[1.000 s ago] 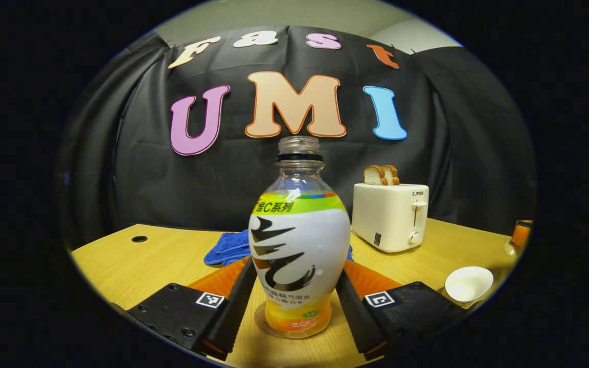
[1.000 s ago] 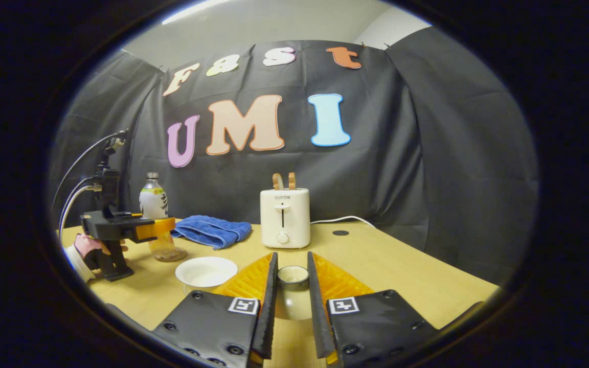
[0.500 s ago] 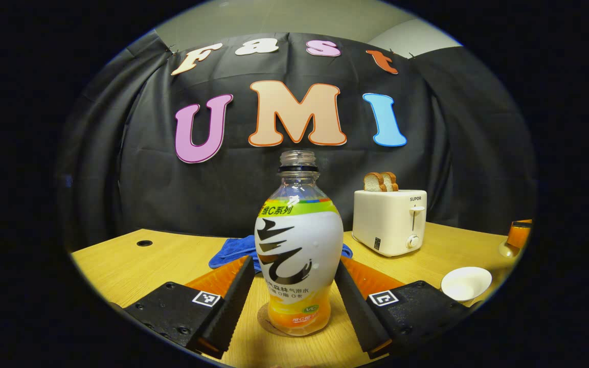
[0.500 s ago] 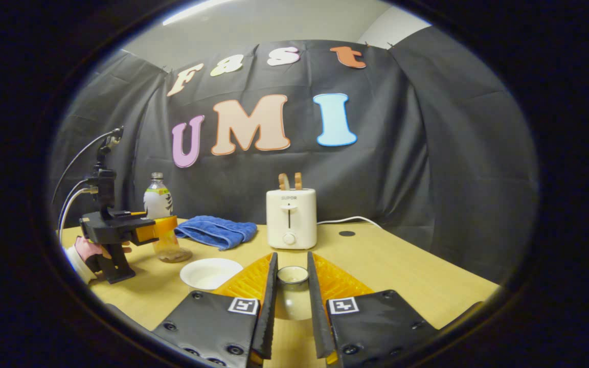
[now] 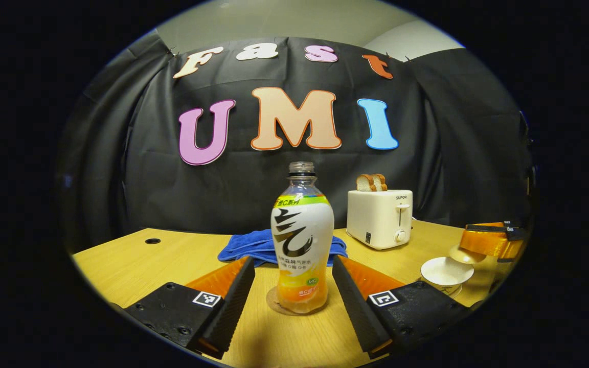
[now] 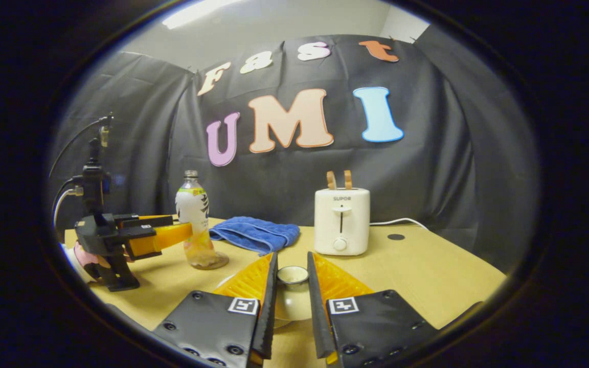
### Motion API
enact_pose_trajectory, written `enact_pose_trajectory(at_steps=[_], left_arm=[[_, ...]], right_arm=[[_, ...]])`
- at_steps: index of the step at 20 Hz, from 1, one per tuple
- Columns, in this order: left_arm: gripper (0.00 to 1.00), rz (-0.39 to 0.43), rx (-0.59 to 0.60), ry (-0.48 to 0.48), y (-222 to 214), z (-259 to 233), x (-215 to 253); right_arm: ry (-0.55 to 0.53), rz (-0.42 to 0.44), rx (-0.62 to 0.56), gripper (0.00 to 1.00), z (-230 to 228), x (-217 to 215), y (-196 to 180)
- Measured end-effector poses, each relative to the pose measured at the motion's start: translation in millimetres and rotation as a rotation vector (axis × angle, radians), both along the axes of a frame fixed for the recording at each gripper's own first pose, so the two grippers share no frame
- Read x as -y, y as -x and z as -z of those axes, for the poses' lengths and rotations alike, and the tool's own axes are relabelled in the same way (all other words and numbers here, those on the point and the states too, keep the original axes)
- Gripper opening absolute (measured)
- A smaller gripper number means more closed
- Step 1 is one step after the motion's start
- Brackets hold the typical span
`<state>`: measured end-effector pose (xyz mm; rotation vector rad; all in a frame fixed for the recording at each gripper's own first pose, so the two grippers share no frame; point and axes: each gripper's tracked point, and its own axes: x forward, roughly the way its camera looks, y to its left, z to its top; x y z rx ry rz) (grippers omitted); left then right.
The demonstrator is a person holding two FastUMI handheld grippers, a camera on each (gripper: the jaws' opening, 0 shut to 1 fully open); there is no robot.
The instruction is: Open the teacup lid with one hand, grasp the water bottle and pour water into the teacup with the other hand; after pouring, place the water bottle on the coaster and then close the teacup lid.
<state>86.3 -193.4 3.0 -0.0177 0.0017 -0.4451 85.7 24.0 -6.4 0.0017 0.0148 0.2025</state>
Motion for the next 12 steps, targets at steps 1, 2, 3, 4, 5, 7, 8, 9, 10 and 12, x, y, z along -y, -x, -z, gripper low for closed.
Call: enact_pose_trajectory(at_steps=[1, 2, 3, 4, 5, 7, 8, 9, 10, 12], left_arm=[[0.89, -0.002, 0.001, 0.0, 3, -1, -5], [0.89, -0.005, 0.001, -0.001, 5, 0, -9], [0.89, -0.005, 0.0, -0.002, 7, -1, -13], [0.89, -0.007, 0.001, -0.002, 9, 0, -16], [0.89, -0.009, 0.002, -0.002, 11, 0, -21], [0.89, -0.011, 0.004, -0.002, 13, -1, -30], [0.89, -0.012, 0.004, -0.002, 14, -2, -34], [0.89, -0.016, 0.004, -0.003, 15, 0, -37], [0.89, -0.019, 0.004, -0.004, 15, -1, -42], [0.89, -0.023, 0.004, -0.004, 15, -1, -47]], right_arm=[[0.001, -0.021, -0.002, 0.37, 0, -7, -2], [0.002, -0.033, -0.01, 0.37, 3, -11, -4], [0.005, -0.041, -0.021, 0.37, 4, -15, -6], [0.009, -0.046, -0.032, 0.37, 7, -17, -7], [0.011, -0.05, -0.041, 0.37, 8, -18, -8], [0.016, -0.06, -0.061, 0.36, 11, -22, -9], [0.019, -0.064, -0.073, 0.36, 13, -23, -10], [0.025, -0.07, -0.085, 0.37, 15, -25, -11], [0.032, -0.076, -0.098, 0.37, 18, -27, -12], [0.046, -0.09, -0.125, 0.37, 23, -32, -12]])
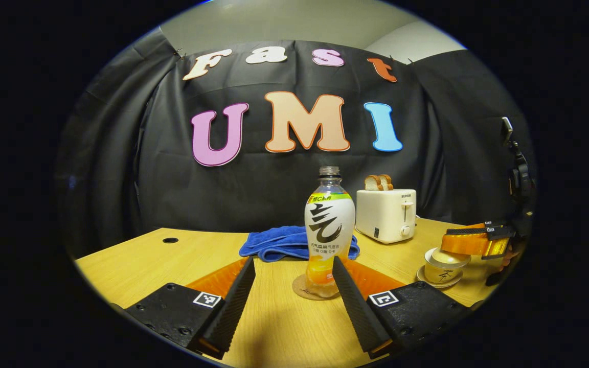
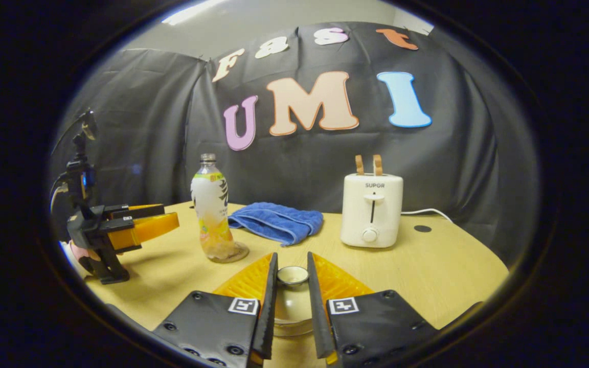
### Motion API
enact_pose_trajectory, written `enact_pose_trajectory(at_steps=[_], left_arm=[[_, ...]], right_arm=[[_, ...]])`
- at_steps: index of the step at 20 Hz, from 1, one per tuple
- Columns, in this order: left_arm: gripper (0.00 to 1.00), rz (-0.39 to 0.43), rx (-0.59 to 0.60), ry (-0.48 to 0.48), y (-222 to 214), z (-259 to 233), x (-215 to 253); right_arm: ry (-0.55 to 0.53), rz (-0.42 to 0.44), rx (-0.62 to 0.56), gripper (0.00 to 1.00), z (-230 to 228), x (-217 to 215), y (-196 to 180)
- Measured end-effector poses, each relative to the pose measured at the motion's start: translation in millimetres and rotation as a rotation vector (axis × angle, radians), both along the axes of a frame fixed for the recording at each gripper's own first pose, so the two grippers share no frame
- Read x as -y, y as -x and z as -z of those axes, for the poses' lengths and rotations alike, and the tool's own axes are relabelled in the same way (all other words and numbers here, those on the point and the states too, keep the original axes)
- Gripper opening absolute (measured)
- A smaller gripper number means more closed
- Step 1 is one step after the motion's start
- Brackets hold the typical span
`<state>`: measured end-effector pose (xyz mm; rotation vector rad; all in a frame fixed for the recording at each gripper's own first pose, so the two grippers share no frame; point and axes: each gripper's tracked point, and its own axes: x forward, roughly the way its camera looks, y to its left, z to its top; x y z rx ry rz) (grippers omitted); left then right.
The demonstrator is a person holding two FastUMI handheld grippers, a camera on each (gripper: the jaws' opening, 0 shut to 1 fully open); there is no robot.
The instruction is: Open the teacup lid with one hand, grasp the water bottle and pour water into the teacup with the other hand; after pouring, place the water bottle on the coaster and then close the teacup lid.
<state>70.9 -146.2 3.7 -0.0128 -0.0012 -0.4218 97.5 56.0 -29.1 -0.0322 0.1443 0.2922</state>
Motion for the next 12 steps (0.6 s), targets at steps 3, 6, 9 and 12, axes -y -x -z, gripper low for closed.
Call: enact_pose_trajectory(at_steps=[3, 6, 9, 12], left_arm=[[0.89, -0.011, 0.001, 0.001, 0, -3, 1], [0.89, -0.022, 0.005, 0.003, 0, -1, -7], [0.89, -0.029, 0.008, 0.004, 0, 2, -13], [0.89, -0.034, 0.009, 0.003, 0, 2, -15]], right_arm=[[0.007, -0.021, -0.023, 0.37, 3, -7, 1], [0.011, -0.017, -0.027, 0.36, 5, -7, 2], [0.007, -0.013, -0.03, 0.36, 5, -6, 2], [0.004, -0.019, -0.03, 0.41, 5, -8, 6]])
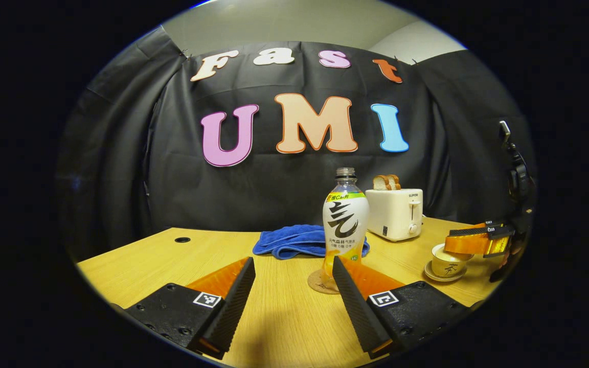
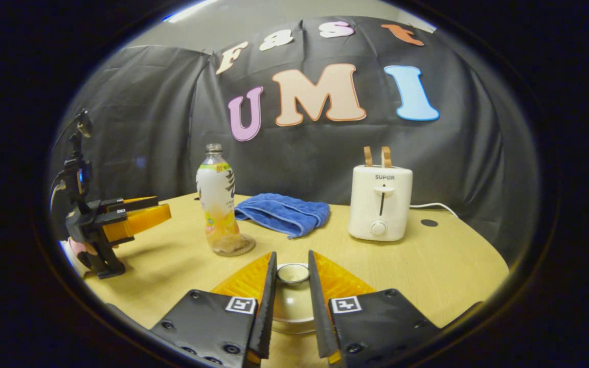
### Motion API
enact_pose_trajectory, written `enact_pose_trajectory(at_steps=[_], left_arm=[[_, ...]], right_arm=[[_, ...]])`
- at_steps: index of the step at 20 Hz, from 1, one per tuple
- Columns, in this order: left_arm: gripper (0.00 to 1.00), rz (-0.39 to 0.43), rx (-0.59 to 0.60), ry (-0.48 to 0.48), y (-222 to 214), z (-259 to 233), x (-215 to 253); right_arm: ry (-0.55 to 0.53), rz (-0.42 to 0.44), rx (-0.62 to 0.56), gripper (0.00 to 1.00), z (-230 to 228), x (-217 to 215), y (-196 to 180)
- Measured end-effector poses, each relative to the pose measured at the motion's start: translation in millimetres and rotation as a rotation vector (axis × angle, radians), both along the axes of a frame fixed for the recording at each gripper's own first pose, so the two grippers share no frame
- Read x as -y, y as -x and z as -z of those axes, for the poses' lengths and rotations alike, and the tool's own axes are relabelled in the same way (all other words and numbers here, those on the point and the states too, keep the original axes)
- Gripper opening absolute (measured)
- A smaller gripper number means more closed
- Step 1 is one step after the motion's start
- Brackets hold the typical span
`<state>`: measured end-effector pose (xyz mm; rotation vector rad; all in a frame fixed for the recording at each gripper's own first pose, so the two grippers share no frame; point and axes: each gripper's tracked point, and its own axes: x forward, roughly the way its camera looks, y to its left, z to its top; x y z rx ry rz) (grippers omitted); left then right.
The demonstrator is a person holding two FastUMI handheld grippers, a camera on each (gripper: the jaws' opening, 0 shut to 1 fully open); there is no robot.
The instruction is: Open the teacup lid with one hand, grasp the water bottle and pour water into the teacup with the other hand; after pouring, place the water bottle on the coaster and then close the teacup lid.
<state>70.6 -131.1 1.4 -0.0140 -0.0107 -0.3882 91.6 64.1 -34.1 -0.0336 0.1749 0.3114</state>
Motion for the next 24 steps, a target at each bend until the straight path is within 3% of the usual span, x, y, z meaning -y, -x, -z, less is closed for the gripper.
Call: enact_pose_trajectory(at_steps=[6, 13, 16, 17, 20, 21, 22, 23, 24], left_arm=[[0.89, -0.021, -0.001, 0.0, 2, 3, -10], [0.89, -0.086, -0.006, -0.001, 13, 5, -31], [0.89, -0.103, -0.006, 0.0, 20, 5, -39], [0.89, -0.116, -0.005, -0.001, 22, 5, -42], [0.89, -0.164, -0.008, -0.003, 25, 5, -54], [0.89, -0.172, -0.008, -0.003, 26, 5, -55], [0.89, -0.176, -0.009, -0.003, 26, 6, -56], [0.89, -0.177, -0.009, -0.003, 27, 5, -56], [0.89, -0.175, -0.009, -0.003, 27, 5, -56]], right_arm=[[-0.008, 0.026, 0.03, 0.94, -7, 6, 17], [-0.05, 0.104, 0.161, 1.0, -28, 23, 37], [-0.048, 0.138, 0.166, 0.93, -28, 29, 45], [-0.047, 0.152, 0.166, 1.0, -28, 32, 48], [-0.043, 0.206, 0.173, 0.96, -30, 43, 55], [-0.041, 0.225, 0.174, 1.0, -31, 47, 56], [-0.041, 0.232, 0.174, 0.93, -31, 47, 58], [-0.04, 0.235, 0.174, 1.0, -31, 47, 59], [-0.04, 0.236, 0.173, 1.0, -32, 47, 60]])
